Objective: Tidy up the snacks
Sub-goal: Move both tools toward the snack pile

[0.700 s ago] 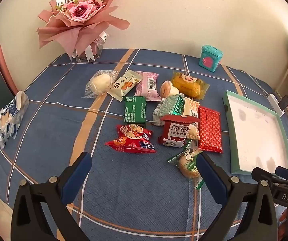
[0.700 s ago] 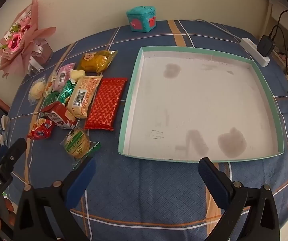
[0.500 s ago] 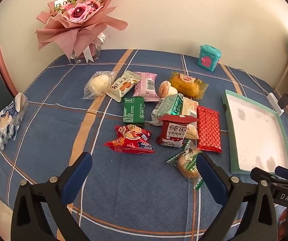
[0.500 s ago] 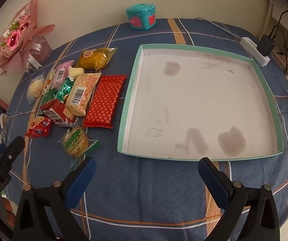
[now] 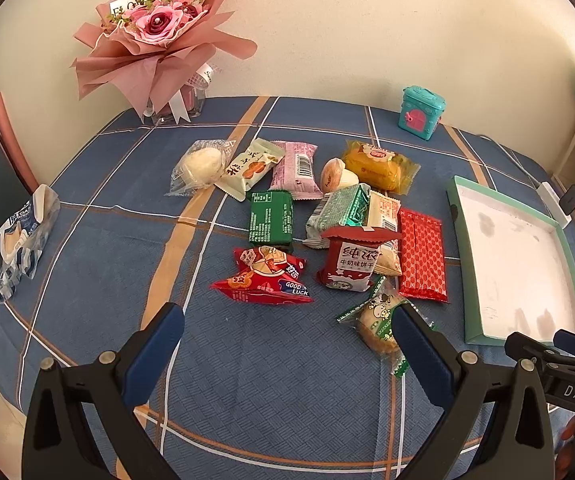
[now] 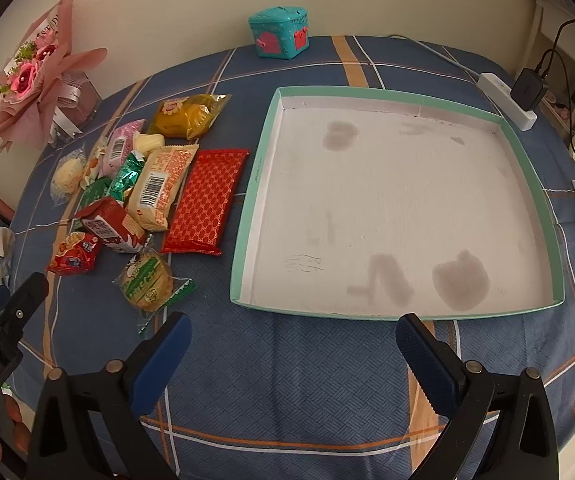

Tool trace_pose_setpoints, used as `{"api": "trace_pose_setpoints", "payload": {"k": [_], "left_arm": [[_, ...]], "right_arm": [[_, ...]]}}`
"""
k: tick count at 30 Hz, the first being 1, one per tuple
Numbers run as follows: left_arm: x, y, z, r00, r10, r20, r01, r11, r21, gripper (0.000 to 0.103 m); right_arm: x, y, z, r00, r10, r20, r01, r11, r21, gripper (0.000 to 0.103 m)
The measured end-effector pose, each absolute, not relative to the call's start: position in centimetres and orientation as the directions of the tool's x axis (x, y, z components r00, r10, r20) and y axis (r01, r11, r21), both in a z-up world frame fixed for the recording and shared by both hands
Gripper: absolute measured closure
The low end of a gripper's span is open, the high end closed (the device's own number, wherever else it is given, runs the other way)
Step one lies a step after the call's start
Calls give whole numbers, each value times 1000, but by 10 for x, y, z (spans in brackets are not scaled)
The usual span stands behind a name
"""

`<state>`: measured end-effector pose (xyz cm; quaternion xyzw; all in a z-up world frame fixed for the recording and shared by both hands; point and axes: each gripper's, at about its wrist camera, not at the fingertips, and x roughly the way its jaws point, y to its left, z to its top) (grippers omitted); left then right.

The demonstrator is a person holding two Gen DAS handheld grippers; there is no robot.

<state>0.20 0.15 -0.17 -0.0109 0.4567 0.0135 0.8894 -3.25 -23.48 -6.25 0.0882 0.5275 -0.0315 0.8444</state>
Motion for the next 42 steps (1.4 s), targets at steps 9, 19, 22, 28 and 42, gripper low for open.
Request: {"api": "trace_pose_setpoints", "payload": {"k": [9,19,22,28,42], "left_arm": [[3,2,-3,571,21,-820,-43,999,-4,0],[3,4,-7,569,36,-822,-63,998,0,0],[3,5,-7,572,39,-820,-64,998,2,0],[4,5,-8,553,35,-832,-68,998,-3,0],[5,10,-11,549,34,-835,-79,997,-11,0]], "right_arm": [[-33,-234,-63,436,31,-899,146,984,105,0],[-32,-235,-63,435,33,-900,147,983,107,0],[-32,-235,-63,432,37,-901,147,983,111,0],[-31,-232,-64,432,17,-902,147,985,89,0],[-30,-230,-64,426,-1,-905,143,988,66,0]]}}
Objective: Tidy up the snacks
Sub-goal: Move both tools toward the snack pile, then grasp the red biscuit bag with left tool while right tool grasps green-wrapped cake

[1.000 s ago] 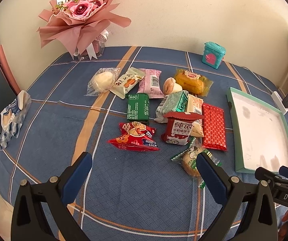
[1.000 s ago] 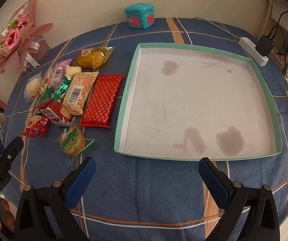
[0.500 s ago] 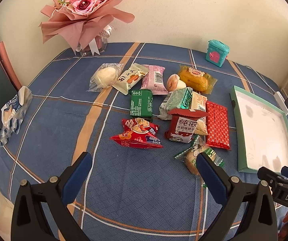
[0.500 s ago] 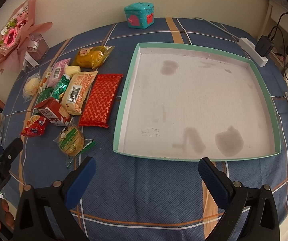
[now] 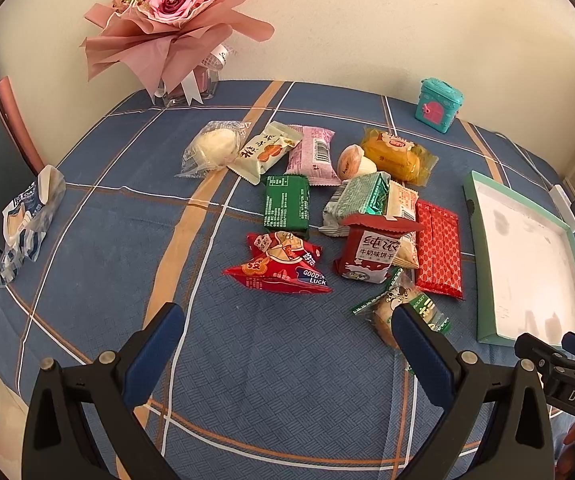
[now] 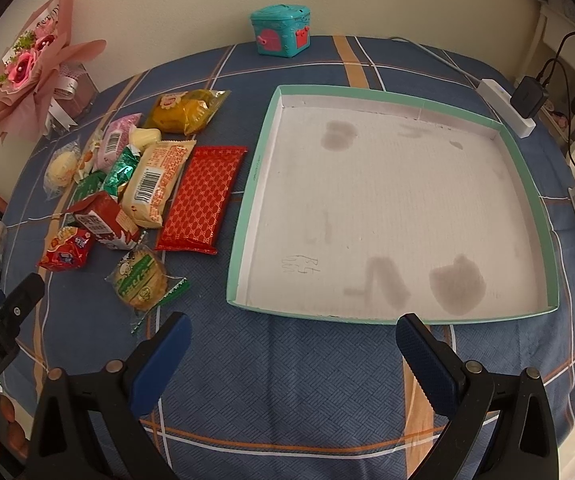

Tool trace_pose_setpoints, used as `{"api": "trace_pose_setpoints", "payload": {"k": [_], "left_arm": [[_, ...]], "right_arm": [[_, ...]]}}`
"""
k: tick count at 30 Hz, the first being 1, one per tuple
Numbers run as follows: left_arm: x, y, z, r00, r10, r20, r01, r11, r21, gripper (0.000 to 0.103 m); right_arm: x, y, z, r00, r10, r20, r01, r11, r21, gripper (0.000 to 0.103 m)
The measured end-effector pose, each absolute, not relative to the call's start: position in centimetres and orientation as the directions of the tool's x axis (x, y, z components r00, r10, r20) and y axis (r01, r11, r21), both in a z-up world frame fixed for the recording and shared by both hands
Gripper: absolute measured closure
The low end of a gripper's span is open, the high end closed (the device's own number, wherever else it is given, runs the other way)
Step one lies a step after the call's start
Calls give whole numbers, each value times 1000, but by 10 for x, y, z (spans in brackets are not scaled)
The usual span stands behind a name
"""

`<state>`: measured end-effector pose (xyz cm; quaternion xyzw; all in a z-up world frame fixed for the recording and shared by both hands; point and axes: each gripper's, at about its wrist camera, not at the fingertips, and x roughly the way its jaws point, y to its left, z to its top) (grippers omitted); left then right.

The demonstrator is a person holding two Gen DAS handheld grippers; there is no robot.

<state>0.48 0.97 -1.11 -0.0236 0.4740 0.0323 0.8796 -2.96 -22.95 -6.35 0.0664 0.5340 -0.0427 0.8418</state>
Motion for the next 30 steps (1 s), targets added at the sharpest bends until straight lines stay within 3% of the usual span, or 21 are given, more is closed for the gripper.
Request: {"api": "trace_pose_setpoints", "payload": {"k": [6,12,18,25,30], "left_arm": [[14,20,-15,517,24,-856,-103,994,-34,0],[31,39,-24,467,12,-884,-147,987,-65,0],[52,45,-34,422,-33,-906,-137,986,-99,0],[81,44,-48,370,-79,-926,-129,982,-135,1],[94,41,-64,330,-98,-939,-136,979,-150,9]], "right_arm": [[-24,-220,-55,463,31,-886,106,990,90,0],[-9,-183,-42,513,151,-845,-46,988,149,0],[4,-145,-53,426,236,-873,-153,970,188,7],[20,-125,-83,313,188,-931,-179,974,136,10],[26,-123,-96,279,162,-947,-176,978,116,12]]}}
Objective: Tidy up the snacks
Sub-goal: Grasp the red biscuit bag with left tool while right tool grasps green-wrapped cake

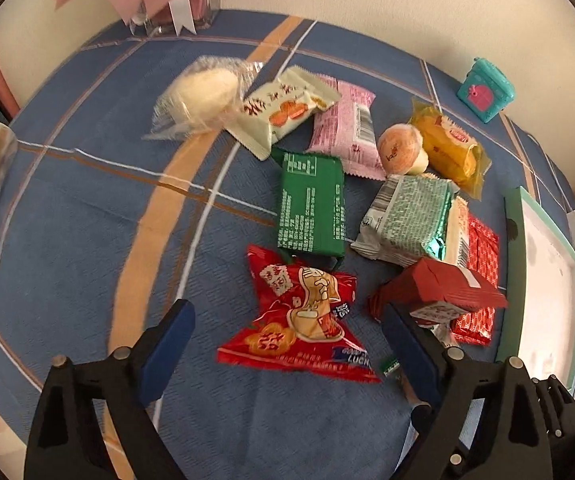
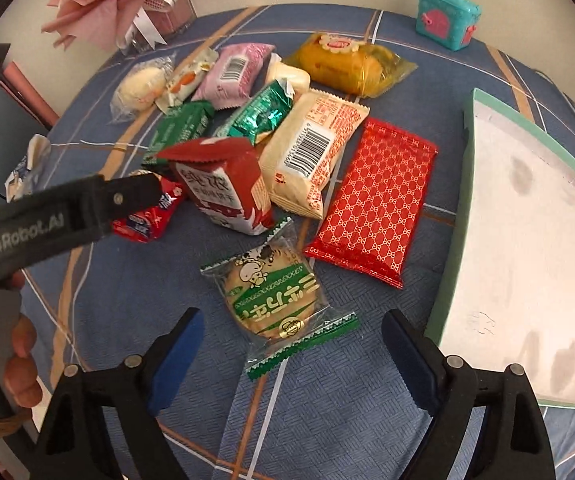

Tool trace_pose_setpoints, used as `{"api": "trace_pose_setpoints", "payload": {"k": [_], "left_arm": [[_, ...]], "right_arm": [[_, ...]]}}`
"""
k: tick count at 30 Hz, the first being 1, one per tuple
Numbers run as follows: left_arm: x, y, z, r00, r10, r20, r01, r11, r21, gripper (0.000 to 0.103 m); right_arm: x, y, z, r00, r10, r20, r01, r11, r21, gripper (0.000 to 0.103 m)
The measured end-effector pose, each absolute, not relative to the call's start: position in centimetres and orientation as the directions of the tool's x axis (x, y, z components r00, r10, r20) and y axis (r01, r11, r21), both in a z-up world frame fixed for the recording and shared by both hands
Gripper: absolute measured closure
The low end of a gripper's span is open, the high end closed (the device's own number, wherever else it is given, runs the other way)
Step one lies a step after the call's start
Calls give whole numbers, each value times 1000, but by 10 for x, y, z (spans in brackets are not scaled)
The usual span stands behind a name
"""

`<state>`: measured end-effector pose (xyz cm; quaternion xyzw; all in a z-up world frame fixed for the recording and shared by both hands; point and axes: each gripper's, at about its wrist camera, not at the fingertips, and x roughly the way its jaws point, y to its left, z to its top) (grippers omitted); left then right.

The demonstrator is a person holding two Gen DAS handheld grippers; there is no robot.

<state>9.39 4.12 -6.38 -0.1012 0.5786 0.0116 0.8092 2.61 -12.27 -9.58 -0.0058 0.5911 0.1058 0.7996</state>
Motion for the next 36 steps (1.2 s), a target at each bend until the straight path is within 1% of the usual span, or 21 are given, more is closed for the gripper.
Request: {"api": "trace_pose_setpoints", "payload": {"k": [2,3,4,5,9,11,15,19,21,22,23,27,28,29,36], "left_arm": [[95,40,-68,322,-104,-941,-136,978,-155,9],[96,39,-71,317,-106,-943,-135,979,-155,12],[96,38,-72,314,-106,-943,-134,979,-155,17],[97,37,-74,309,-109,-945,-134,979,-157,21],[100,36,-80,298,-122,-947,-138,976,-169,36],[101,35,-82,295,-130,-947,-138,975,-177,38],[95,35,-87,307,-135,-942,-144,972,-186,41],[85,34,-91,320,-159,-934,-156,963,-218,47],[82,34,-90,319,-165,-933,-166,960,-227,48],[81,35,-91,321,-168,-932,-171,958,-231,49],[80,35,-92,324,-167,-931,-175,957,-233,49],[74,32,-87,336,-170,-926,-187,952,-243,49],[72,32,-83,342,-180,-922,-189,948,-255,49],[71,34,-80,349,-190,-918,-189,945,-267,49],[58,31,-62,386,-195,-902,-184,941,-282,49]], "right_arm": [[27,-121,-97,279,154,-948,-178,978,107,12],[28,-122,-98,274,152,-949,-176,979,106,13],[29,-122,-99,269,154,-951,-176,978,109,15],[29,-121,-100,266,155,-951,-175,978,110,19],[36,-117,-107,261,145,-954,-173,980,101,24],[40,-115,-111,258,153,-954,-171,979,110,28],[37,-117,-109,262,158,-952,-172,978,115,30],[36,-119,-104,268,156,-951,-170,979,112,34],[36,-120,-102,265,158,-951,-166,979,117,36],[36,-121,-102,263,162,-951,-164,979,122,40],[36,-123,-102,260,167,-951,-162,979,127,42],[36,-126,-99,248,179,-952,-154,978,144,46],[35,-127,-98,253,187,-949,-154,976,151,51],[36,-127,-98,254,190,-948,-153,976,155,54],[36,-135,-97,233,207,-950,-128,975,181,54]]}}
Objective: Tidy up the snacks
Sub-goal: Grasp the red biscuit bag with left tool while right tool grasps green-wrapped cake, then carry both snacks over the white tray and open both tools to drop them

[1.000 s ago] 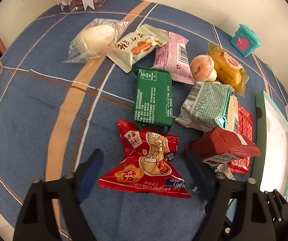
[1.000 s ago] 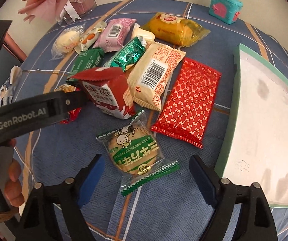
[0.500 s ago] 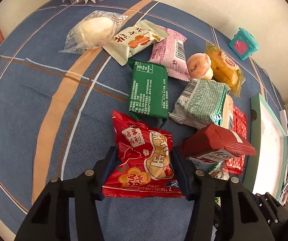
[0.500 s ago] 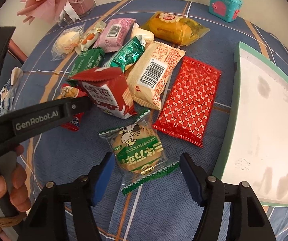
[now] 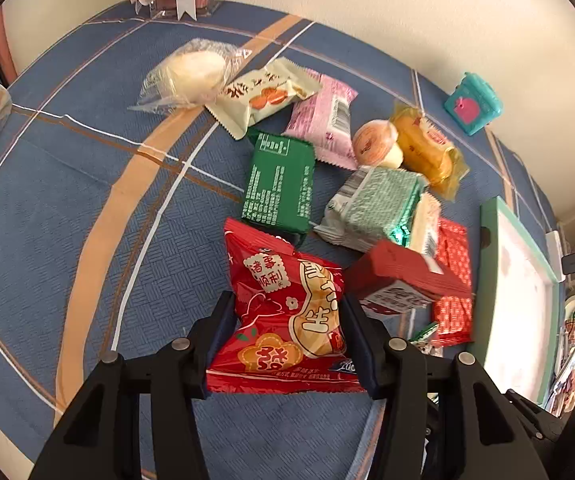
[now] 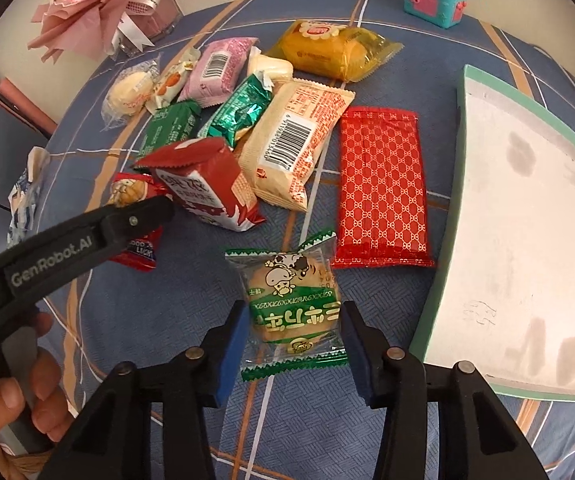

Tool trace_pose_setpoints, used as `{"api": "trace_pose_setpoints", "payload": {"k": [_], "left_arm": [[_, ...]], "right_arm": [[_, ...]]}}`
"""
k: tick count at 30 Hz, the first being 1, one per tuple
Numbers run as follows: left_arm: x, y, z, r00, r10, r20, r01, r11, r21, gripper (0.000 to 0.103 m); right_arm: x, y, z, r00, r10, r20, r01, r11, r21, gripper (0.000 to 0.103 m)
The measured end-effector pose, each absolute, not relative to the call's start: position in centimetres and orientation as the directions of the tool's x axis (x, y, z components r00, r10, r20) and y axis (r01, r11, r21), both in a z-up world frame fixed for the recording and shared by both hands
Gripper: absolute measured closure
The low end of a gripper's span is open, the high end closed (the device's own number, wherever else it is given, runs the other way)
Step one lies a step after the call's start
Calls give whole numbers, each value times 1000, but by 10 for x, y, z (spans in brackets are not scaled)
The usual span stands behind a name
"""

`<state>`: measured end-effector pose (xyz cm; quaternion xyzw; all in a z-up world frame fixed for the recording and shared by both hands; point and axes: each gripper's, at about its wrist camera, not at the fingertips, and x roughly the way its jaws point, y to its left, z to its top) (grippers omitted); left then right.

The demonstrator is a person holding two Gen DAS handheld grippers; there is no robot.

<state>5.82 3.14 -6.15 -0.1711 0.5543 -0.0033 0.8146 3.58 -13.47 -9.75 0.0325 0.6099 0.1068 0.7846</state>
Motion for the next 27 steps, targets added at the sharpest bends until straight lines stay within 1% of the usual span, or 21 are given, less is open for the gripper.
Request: {"api": "trace_pose_setpoints", "payload": {"k": [7,11,14,20,23,27], "left_arm": [[47,43,-33,446,-207,-871,-210,922,-327,49],[35,51,-17,477,-195,-857,-219,918,-330,49],[33,48,-4,500,-184,-846,-215,920,-327,49],[38,31,20,525,-177,-832,-164,939,-303,49],[45,13,24,516,-191,-835,-124,948,-293,49],[53,-17,27,497,-226,-838,-43,958,-284,49]], "right_arm": [[28,-144,-81,247,228,-942,-120,972,204,54],[24,-152,-61,307,217,-927,-114,975,191,54],[21,-159,-49,337,231,-913,-99,973,210,54],[20,-181,-28,403,200,-893,-54,979,195,54],[27,-204,-24,415,186,-890,10,978,209,54],[31,-242,-20,439,100,-893,121,978,169,54]]}}
